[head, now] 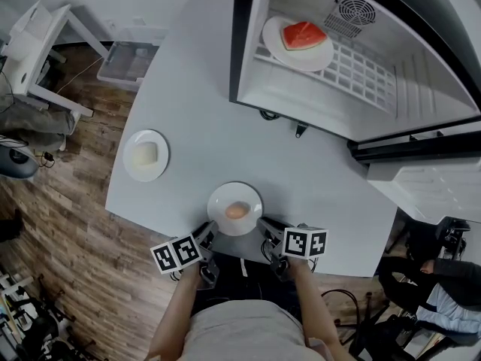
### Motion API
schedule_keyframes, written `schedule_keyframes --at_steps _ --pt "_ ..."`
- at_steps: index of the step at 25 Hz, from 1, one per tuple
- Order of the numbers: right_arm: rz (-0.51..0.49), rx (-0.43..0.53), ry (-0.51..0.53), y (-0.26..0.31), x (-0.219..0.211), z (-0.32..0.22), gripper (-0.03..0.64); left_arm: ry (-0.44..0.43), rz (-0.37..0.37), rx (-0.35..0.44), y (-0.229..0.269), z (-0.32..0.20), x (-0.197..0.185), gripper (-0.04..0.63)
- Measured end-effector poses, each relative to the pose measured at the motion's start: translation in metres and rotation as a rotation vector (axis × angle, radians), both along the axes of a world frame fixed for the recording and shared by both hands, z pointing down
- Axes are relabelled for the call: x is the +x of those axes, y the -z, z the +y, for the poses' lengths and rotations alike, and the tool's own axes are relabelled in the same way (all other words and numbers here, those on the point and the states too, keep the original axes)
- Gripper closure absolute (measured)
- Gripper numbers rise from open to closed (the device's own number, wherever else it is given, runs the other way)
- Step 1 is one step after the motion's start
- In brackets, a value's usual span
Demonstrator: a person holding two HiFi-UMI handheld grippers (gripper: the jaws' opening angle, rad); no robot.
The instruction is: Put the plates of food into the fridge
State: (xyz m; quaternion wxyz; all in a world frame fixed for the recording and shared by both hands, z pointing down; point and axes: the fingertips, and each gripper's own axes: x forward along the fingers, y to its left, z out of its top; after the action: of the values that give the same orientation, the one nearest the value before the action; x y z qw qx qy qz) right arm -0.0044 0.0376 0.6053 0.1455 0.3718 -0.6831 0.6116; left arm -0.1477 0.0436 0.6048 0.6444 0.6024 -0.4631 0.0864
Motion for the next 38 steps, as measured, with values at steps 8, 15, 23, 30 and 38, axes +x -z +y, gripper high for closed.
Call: schedule_keyframes --at_steps 8,15,23,30,38 --pt "-0.004 -0.014 0.015 -0.001 -0.010 0.000 0.550 -0.012 0.019 -0.006 0.001 -0.004 0.010 0.503" --pt "-0.023 -0.045 -0.017 -0.004 -0.012 0.000 0.551 0.004 0.007 -0.020 -0.003 -0.004 0.009 0.503" --pt "-0.048 -0.063 -0.074 -0.004 -0.008 -0.001 0.573 0.037 0.021 -0.051 -0.006 -0.005 0.007 0.548" --pt "-0.068 -0.047 -0.110 0.006 -0.002 -0.008 0.575 0.016 0.032 -0.007 0.006 -0.015 0.013 0.552" --pt "-0.114 -0.004 -0.204 0.052 0.010 -0.038 0.578 0.036 0.085 0.033 0.050 -0.047 0.024 0.555"
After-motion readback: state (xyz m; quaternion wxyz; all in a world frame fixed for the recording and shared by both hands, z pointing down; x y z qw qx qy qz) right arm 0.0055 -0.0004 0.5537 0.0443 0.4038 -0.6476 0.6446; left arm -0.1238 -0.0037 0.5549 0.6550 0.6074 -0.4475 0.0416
